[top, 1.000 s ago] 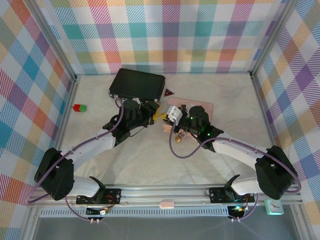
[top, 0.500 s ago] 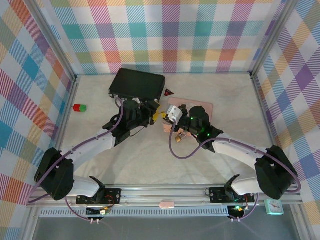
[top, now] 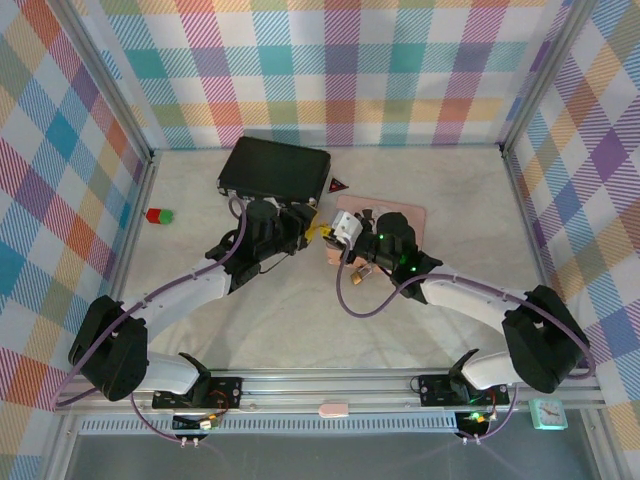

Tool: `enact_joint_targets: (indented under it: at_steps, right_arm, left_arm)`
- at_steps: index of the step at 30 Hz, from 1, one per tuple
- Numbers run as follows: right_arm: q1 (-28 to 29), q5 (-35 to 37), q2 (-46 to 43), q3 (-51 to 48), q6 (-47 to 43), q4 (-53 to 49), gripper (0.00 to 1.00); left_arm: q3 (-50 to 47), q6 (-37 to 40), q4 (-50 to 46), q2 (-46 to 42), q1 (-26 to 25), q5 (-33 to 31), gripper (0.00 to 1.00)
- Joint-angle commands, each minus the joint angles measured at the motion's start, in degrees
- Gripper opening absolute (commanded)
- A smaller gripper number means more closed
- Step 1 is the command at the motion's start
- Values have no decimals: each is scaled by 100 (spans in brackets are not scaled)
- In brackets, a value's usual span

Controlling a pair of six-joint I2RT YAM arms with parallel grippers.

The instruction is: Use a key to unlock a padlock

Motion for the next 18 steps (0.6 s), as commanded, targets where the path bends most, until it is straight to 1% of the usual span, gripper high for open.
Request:
enact_joint_targets:
  at_steps: [1, 3, 7, 10, 11, 14, 15, 17, 18]
  right_arm:
    - [36, -250, 32, -49, 42, 114, 0]
    - [36, -325, 6, -57, 67, 60, 0]
    - [36, -480, -40, -73, 128, 13, 0]
    - [36, -565, -19, -59, 156, 17, 0]
    - [37, -597, -10, -42, 163, 4, 0]
    - [36, -606, -29, -29, 221, 22, 0]
    - [38, -514, -58, -24, 348, 35, 3]
    - [36, -295, -160, 104, 707, -251, 21]
    - [27, -192, -227, 245, 949, -609, 31]
  left_arm:
    - [-110, -119, 27, -307, -35, -102, 25]
    - [-148, -117, 25, -352, -35, -160, 19]
    - [-155, -118, 96, -293, -35, -126, 10]
    - [-107, -127, 153, -209, -35, -68, 1]
    - [-103, -120, 153, -198, -35, -67, 0]
    - [-114, -82, 141, -205, -35, -140, 0]
    - [-113, -5, 139, -217, -35, -190, 0]
    - [-77, 404, 103, -224, 0, -384, 0]
    - [-25, 755, 83, -222, 32, -491, 0]
